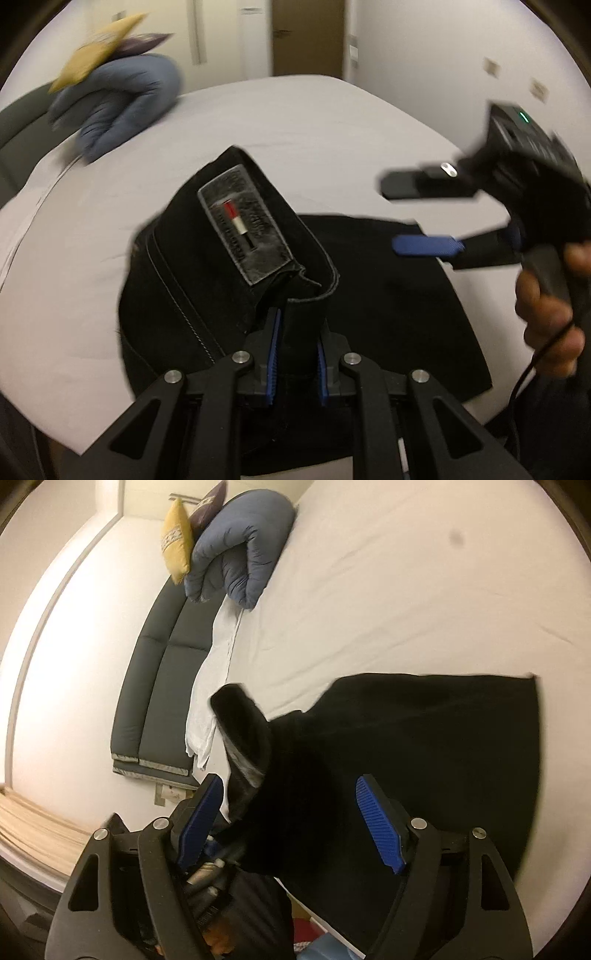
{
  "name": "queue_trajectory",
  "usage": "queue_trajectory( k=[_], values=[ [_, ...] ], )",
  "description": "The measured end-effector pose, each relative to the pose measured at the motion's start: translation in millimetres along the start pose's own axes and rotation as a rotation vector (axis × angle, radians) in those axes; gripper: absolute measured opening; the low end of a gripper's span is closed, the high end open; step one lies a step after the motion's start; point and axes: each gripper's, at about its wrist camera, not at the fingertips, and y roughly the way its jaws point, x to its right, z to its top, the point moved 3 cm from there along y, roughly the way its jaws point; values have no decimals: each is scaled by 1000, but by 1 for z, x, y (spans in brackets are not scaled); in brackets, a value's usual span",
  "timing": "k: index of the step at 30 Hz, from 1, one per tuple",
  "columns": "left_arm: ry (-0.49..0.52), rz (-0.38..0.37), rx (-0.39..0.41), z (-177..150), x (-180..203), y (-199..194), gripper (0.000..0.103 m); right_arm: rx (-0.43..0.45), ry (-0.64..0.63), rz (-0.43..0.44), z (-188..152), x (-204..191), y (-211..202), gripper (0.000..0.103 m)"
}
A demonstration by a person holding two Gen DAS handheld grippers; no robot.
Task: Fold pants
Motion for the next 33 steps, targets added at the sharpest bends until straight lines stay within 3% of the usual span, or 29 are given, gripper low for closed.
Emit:
queue_trajectory(
  k=[6, 9, 10, 13, 14, 16, 21, 23, 25, 30, 31, 33],
  values=[
    [193, -63, -36, -14, 76, 13, 17, -21, 30, 29, -5, 30, -25, 74],
    [260, -67, -46, -24, 101, 17, 17, -8, -8, -9, -5, 33, -30, 74],
    [262, -67, -48, -25, 102, 17, 17, -5, -23, -25, -4, 36, -32, 73],
    [249, -74, -52, -26, 103, 18, 17, -28, -46, -93, -2, 48, -35, 48],
    [253, -73, -51, -26, 104, 18, 17, -46, -38, -113, -2, 53, -34, 45],
    [258, -73, -47, -24, 107, 18, 17, -74, -6, -144, -4, 66, -32, 45],
    [220, -93, -17, -18, 99, 13, 17, -59, 89, -72, -5, 80, -42, 48],
    [211, -98, 4, -19, 96, 8, 16, -52, 94, -120, -6, 85, -44, 56],
    [199, -98, 26, -19, 92, 3, 16, -87, 125, -152, -8, 93, -38, 56],
    [194, -103, 38, -24, 92, -8, 16, -117, 119, -95, -12, 84, -26, 56],
    [199, -104, 37, -23, 93, -8, 16, -114, 92, -102, -13, 79, -22, 56],
    [205, -106, 39, -20, 95, -9, 16, -115, 32, -146, -14, 72, -14, 45]
  ],
)
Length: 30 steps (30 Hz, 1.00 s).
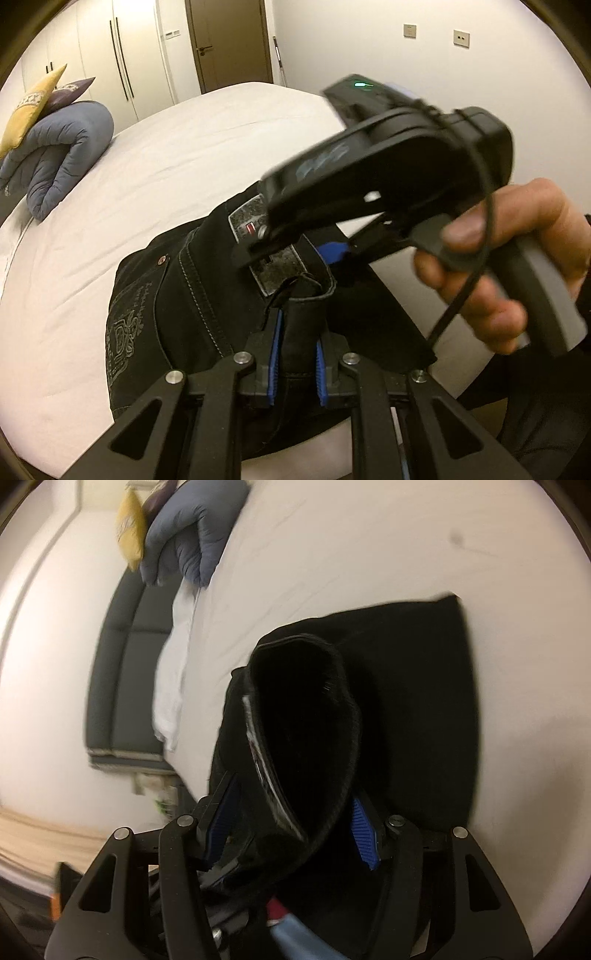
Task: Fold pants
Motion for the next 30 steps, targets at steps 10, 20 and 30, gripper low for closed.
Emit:
queue_trajectory(
  k=[10, 20, 30],
  values=[
    [49, -62, 12, 5, 24, 3, 16, 72, -85, -85, -11, -5, -32, 12],
    [-7, -183, -63, -13, 25, 25, 41, 136, 19, 14, -41, 63, -51, 18],
    [-200, -161, 22, -9, -94, -34, 77, 280, 2, -25, -57, 25, -122, 37]
  ],
)
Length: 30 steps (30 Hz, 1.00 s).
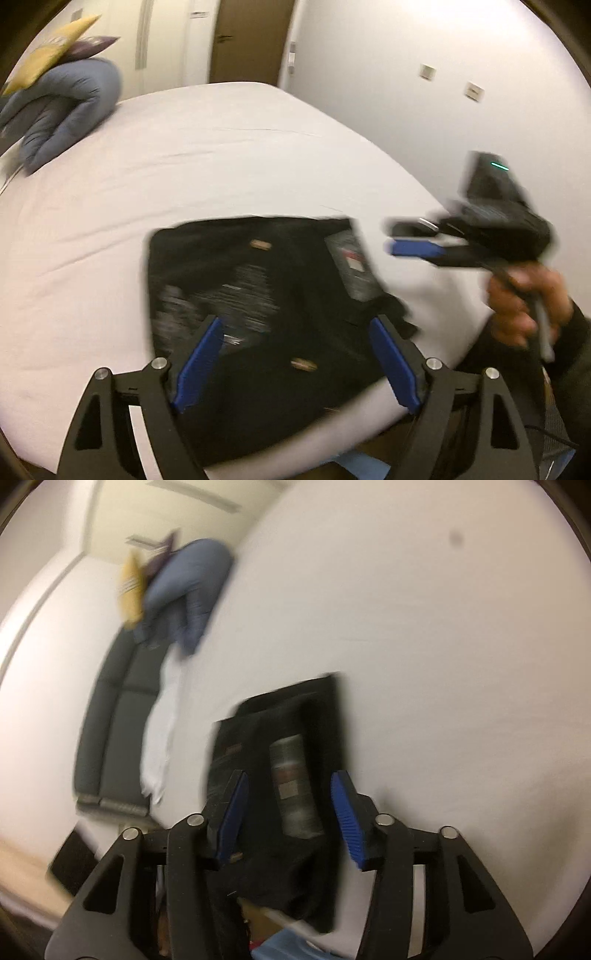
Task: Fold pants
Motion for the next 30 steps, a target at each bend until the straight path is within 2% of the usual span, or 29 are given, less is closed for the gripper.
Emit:
queue_trajectory(
  k=[1, 3, 5, 8, 9, 10, 11, 13, 15, 16, 19, 20, 21, 23, 26, 28, 30],
  values=[
    [-21, 21, -2, 5, -21, 4, 71, -18, -43, 9, -5, -14, 3, 31],
    [-55, 11, -28, 17, -47, 19, 55, -59, -98, 0, -12, -39, 19, 30],
    [-48, 46, -23, 34, -66, 35, 49, -98, -124, -46, -18, -46, 43, 30],
    [-42, 107, -72, 52, -92, 72, 49, -101, -87, -95, -14, -39, 64, 28],
    [-53, 113, -117, 49, -98, 84, 49, -101, -90, -128, -13, -37, 69, 25],
    [-54, 115, -152, 41, -100, 94, 48, -120, -96, -191, -14, -28, 78, 12],
    [-18, 142, -151, 30, -96, 96, 48, -130, -92, -220, -16, -21, 83, 0],
    [45, 175, -127, 11, -85, 87, 49, -99, -75, -209, -21, -10, 82, 0],
    [31, 204, -97, -10, -80, 72, 54, -80, -27, -159, -25, 2, 71, 0],
    [16, 194, -96, -20, -78, 65, 56, -72, -32, -157, -28, 2, 69, 0],
    [7, 190, -98, -49, -70, 42, 57, -83, -71, -217, -38, -9, 64, 0],
    [7, 191, -102, -56, -67, 37, 58, -83, -75, -232, -43, -15, 59, 7],
    [4, 194, -102, -62, -66, 33, 59, -68, -95, -220, -50, -27, 50, 7],
    [-23, 198, -108, -70, -66, 32, 63, -47, -140, -193, -64, -41, 39, 7],
    [-62, 187, -134, -73, -71, 45, 68, -82, -129, -238, -87, -28, 54, 7],
    [-61, 205, -141, -70, -76, 50, 75, -19, -175, -192, -94, -27, 50, 7],
    [-67, 209, -161, -66, -79, 49, 79, -10, -165, -194, -94, -28, 45, 7]
  ],
)
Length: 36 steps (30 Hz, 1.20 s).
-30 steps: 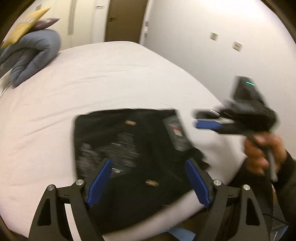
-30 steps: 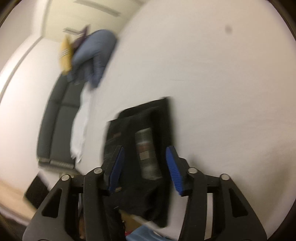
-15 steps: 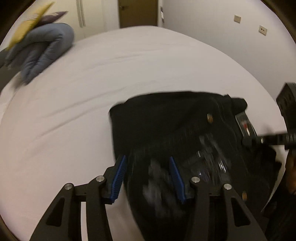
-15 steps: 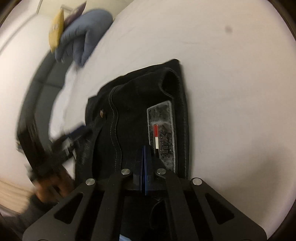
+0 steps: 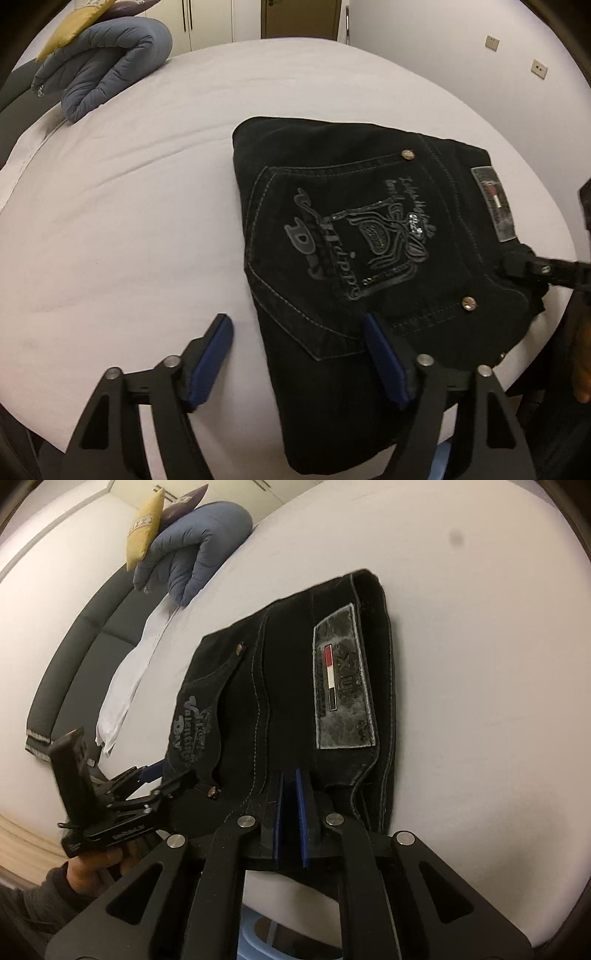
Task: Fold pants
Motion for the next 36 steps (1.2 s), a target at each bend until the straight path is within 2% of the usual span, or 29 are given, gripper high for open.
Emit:
queue_trajectory(
  k=[3, 4, 5, 7, 9, 13, 18, 22, 24, 25, 26, 27, 28, 29, 30, 31, 33, 36],
  values=[
    [-13, -11, -9, 2, -4, -8, 79, 41, 7, -13, 4, -6, -24, 11],
    [-15, -11, -11, 3, -7, -16, 79, 86, -11, -12, 9, -10, -35, 21],
    [-17, -8, -6, 8, -7, -19, 81, 111, -16, -13, 16, -11, -42, 46],
    [-32, 14, 15, 14, -16, -27, 90, 154, 13, -19, 25, -5, -56, 81],
    [-53, 24, 25, 23, -27, -33, 92, 174, 36, -23, 32, 2, -61, 81],
    [-71, 26, 9, 36, -40, -25, 92, 88, 110, 0, 51, 23, -50, 81],
    [-99, 0, -12, 41, -37, -22, 94, 6, 198, -12, 64, 56, -27, 79],
    [-106, -33, -49, 51, -34, -5, 98, -6, 173, -11, 71, 57, -16, 79],
    [-107, -56, -80, 54, -31, 6, 98, -22, 152, -13, 76, 53, -4, 73],
    [-110, -65, -93, 55, -30, 11, 98, -39, 136, -17, 78, 50, 0, 63],
    [-118, -92, -112, 55, -27, 17, 95, -55, 126, -16, 80, 48, 5, 54],
    [-123, -110, -122, 54, -26, 21, 85, -81, 115, -25, 81, 46, 11, 51],
    [-130, -135, -140, 54, -23, 26, 80, -90, 104, -40, 82, 45, 14, 40],
    [-127, -143, -143, 54, -20, 27, 70, -98, 90, -51, 83, 42, 19, 33],
    [-116, -154, -139, 55, -17, 26, 53, -105, 78, -60, 83, 40, 21, 31],
    [-95, -159, -142, 58, -10, 25, 51, -106, 71, -68, 84, 39, 21, 22],
    [-72, -136, -142, 62, -4, 23, 37, -93, 46, -75, 86, 31, 16, 17],
    [-77, -129, -136, 69, 0, 15, 24, -62, -10, -89, 88, 12, 6, 14]
  ],
)
